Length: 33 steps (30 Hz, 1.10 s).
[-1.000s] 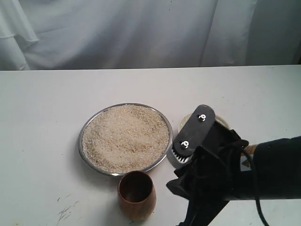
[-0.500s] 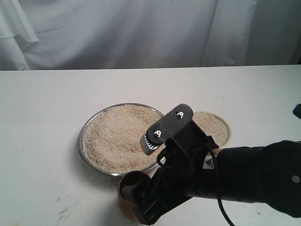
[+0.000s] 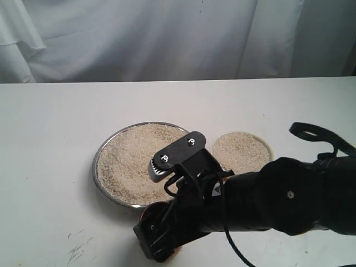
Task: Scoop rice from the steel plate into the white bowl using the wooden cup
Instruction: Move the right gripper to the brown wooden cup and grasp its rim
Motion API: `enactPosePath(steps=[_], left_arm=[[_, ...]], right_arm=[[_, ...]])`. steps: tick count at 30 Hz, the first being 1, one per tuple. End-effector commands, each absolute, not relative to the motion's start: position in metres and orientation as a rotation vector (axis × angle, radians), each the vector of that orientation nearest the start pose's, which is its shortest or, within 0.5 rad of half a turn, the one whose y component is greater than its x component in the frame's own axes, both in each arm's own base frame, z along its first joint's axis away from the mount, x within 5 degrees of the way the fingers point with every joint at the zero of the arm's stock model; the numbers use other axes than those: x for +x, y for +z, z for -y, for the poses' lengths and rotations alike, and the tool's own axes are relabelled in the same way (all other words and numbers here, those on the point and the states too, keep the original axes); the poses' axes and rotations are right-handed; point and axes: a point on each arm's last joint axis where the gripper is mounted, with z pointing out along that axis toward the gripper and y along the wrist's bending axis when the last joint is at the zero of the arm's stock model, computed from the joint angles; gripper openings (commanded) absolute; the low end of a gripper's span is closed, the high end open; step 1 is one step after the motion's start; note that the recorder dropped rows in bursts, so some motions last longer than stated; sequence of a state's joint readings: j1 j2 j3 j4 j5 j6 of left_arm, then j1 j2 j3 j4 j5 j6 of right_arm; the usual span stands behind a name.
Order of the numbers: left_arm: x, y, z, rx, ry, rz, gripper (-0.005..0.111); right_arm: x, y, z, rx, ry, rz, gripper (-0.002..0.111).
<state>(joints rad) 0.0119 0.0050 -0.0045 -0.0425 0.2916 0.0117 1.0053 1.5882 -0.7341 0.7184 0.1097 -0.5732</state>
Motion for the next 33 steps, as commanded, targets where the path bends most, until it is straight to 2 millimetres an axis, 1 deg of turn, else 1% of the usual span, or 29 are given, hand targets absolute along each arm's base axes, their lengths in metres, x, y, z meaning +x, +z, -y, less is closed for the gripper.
enactPosePath(steps=[1, 8, 13, 23, 25, 26, 28, 29, 33], left_arm=[[0.055, 0.187, 0.001, -0.030, -0.027, -1.768, 0.000], [0.055, 0.187, 0.001, -0.030, -0.027, -1.768, 0.000], [0.055, 0.187, 0.001, -0.030, -0.027, -1.768, 0.000], [0.055, 0.187, 0.001, -0.030, -0.027, -1.768, 0.000], [0.055, 0.187, 0.001, -0.030, -0.027, -1.768, 0.000], [0.055, 0.187, 0.001, -0.030, -0.027, -1.768, 0.000], [0.055, 0.187, 0.001, -0.030, -0.027, -1.768, 0.000], [0.055, 0.187, 0.001, -0.030, -0.027, -1.768, 0.000], [0.055, 0.187, 0.001, -0.030, -0.027, -1.768, 0.000]], right_arm=[[0.158, 0.182, -0.263, -1.076, 0.607, -2.257, 0.092], [0.160, 0.162, -0.266, -1.096, 0.569, -2.312, 0.092], [0.162, 0.152, -0.267, -1.101, 0.545, -2.336, 0.092], [0.165, 0.139, -0.269, -1.097, 0.511, -2.357, 0.092], [0.165, 0.139, -0.269, -1.097, 0.511, -2.357, 0.089], [0.165, 0.139, -0.269, -1.097, 0.511, -2.357, 0.086], [0.165, 0.139, -0.269, -1.092, 0.509, -2.352, 0.074], [0.165, 0.139, -0.269, -1.085, 0.510, -2.353, 0.066], [0.165, 0.139, -0.269, -1.070, 0.521, -2.371, 0.023]])
